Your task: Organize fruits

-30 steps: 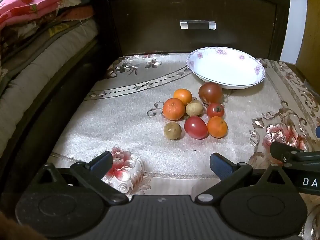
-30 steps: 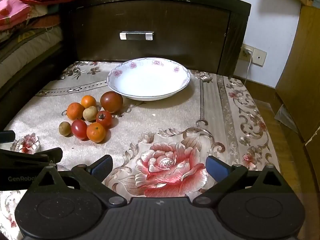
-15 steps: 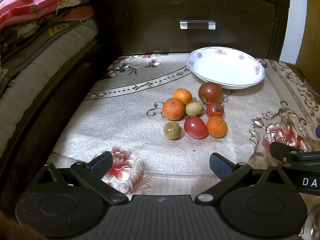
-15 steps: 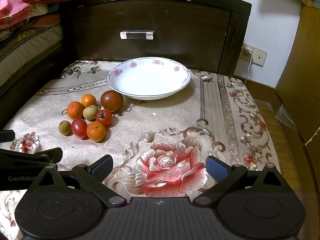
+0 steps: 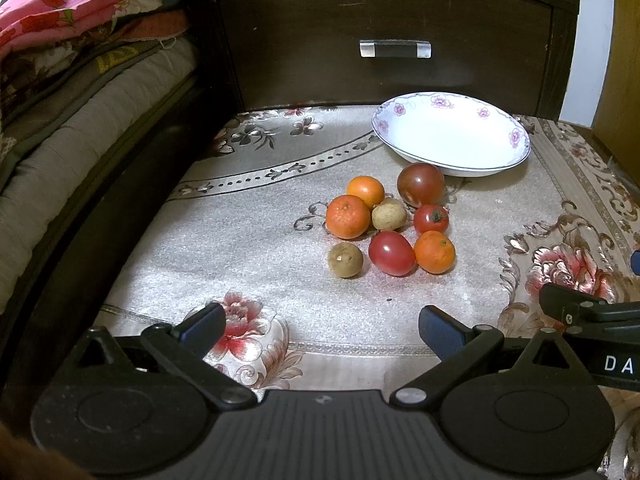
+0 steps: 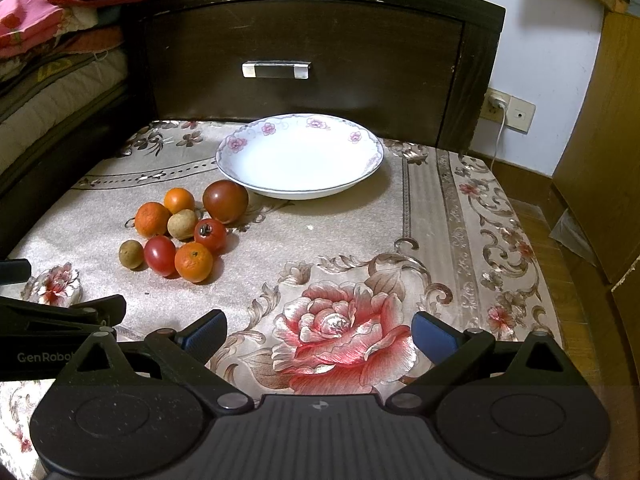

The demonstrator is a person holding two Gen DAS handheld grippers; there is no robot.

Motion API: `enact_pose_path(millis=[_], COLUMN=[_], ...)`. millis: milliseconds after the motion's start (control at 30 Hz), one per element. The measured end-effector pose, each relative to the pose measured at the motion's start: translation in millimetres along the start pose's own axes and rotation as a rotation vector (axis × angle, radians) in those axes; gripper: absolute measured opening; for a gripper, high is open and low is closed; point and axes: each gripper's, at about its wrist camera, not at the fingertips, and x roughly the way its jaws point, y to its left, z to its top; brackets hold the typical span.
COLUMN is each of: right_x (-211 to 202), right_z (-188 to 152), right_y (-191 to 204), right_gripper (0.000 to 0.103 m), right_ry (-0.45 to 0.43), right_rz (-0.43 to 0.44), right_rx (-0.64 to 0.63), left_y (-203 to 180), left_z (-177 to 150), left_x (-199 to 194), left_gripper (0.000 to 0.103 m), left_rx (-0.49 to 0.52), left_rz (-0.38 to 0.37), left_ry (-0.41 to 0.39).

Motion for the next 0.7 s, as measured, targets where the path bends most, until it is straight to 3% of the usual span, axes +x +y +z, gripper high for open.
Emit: enact_pose_path(millis=[700], right_x=[0.7], right_z=[0.4], right_y=[0.8], right_gripper=[0.094], right_ry=[0.001], right_rz=[0.000], right_rx=[0.000], left_y=[0.6], left_z=[-0.6], left_x=[0.4], left_gripper=[0.103], left_rx=[0.002], left_rz=[0.001], left_ry=[0.000])
